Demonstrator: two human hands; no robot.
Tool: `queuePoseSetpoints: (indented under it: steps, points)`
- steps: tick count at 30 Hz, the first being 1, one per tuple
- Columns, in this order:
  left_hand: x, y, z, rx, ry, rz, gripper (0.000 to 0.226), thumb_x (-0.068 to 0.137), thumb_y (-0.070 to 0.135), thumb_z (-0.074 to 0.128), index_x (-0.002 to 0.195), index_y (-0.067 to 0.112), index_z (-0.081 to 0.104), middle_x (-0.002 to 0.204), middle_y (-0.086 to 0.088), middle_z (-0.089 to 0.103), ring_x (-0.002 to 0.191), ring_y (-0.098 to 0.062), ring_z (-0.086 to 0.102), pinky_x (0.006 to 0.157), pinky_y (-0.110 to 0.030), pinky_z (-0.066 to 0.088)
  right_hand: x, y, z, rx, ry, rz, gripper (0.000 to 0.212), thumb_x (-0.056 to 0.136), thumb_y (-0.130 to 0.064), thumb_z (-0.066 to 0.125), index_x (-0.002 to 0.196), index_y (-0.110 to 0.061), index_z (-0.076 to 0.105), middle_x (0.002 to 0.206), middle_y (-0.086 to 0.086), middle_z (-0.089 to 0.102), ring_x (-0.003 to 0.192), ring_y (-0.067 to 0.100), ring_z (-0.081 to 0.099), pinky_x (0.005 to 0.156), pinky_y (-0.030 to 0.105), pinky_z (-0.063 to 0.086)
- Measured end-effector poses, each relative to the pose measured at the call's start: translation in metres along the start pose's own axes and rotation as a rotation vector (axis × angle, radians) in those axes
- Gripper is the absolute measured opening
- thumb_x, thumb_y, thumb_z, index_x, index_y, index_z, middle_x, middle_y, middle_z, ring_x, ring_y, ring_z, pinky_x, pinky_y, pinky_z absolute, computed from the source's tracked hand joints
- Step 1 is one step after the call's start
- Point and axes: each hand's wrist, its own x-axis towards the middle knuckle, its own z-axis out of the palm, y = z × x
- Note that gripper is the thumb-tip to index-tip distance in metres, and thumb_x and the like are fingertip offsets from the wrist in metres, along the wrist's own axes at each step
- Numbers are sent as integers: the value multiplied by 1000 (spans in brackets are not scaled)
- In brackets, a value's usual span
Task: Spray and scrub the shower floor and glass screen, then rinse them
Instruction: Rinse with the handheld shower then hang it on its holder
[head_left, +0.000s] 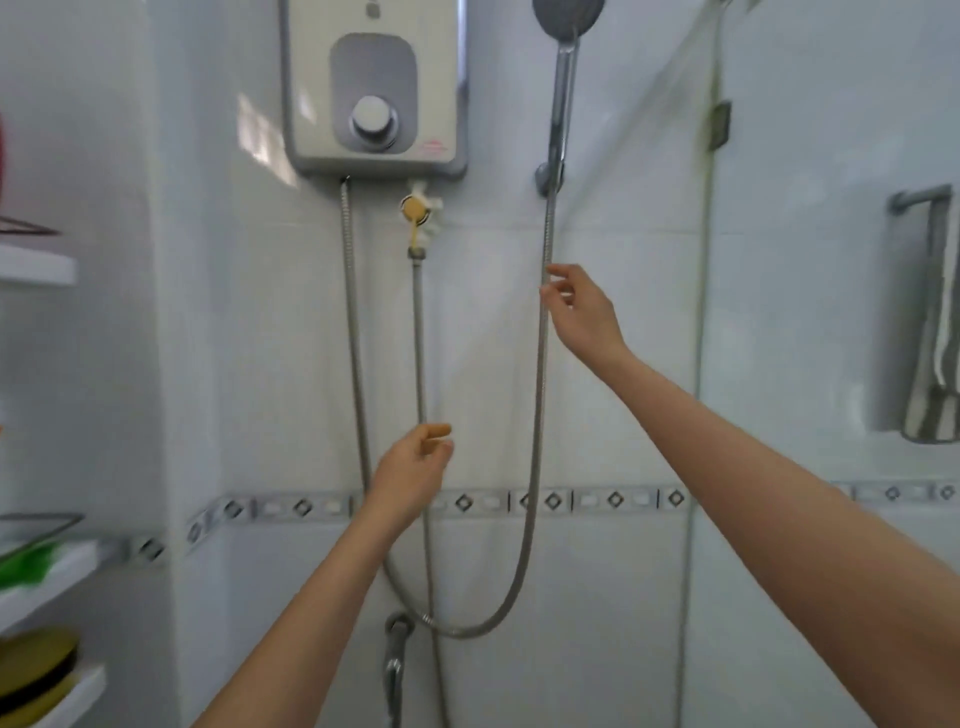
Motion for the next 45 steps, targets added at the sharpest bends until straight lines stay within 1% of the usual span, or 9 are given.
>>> queuePoseSetpoints:
  steps: [11,16,19,23,25,28,32,37,45]
  points:
    - [133,10,95,147,-371,89,61,100,46,49,148,13,35,136,-11,57,125,-23,53,95,-24,38,187,-31,-4,-153,237,-53,59,98,-35,48,147,-9,29,141,12,45,129,23,45,104,32,38]
    - [162,5,115,118,-458,144,32,101,35,51,126,16,51,106,0,60,91,-12,57,67,-17,42,238,-38,11,-111,329,-13,20,98,-28,49,104,-10,42,81,-4,49,82,18,51,73,28,39]
    - [167,-1,119,2,-498,133,7,101,18,50,99,14,56,94,-2,66,73,-7,61,51,-9,42,248,-35,16,-119,467,-24,14,97,-21,52,93,-10,43,87,1,53,79,19,53,70,28,42]
    - [176,2,118,-70,-467,154,7,101,17,52,99,14,58,89,-2,69,70,-12,66,52,-14,46,261,-35,11,-18,490,-55,15,93,-21,57,85,-11,50,86,12,65,79,28,65,77,42,56]
    - [180,8,117,-118,-443,169,6,100,18,54,97,15,58,90,-4,70,70,-12,67,53,-15,49,261,-45,1,82,481,-71,13,95,-18,55,85,-10,50,78,8,62,66,21,62,68,34,58]
    - [180,15,114,-205,-498,166,13,100,26,56,100,13,60,96,-8,73,75,-15,71,60,-19,54,247,-60,-14,227,438,-79,10,98,-16,49,92,-8,48,74,5,56,60,16,56,55,24,49]
    - [167,4,109,-244,-608,135,38,97,45,53,111,12,63,103,-4,74,89,-19,74,73,-25,57,198,-37,-22,416,303,11,10,101,-18,40,96,-10,44,76,6,50,62,16,53,64,33,54]
    - [151,-26,109,-279,-305,233,24,99,31,55,89,15,70,87,-1,75,73,-11,73,71,-26,55,78,34,-17,582,272,193,12,99,-24,42,103,-15,49,64,-1,47,51,9,44,48,24,39]
    - [69,-111,110,-101,-54,298,26,101,30,52,78,24,62,74,9,71,68,-6,68,66,-22,51,-123,142,5,342,229,436,27,95,-50,47,96,-23,47,60,-2,44,46,9,35,40,22,28]
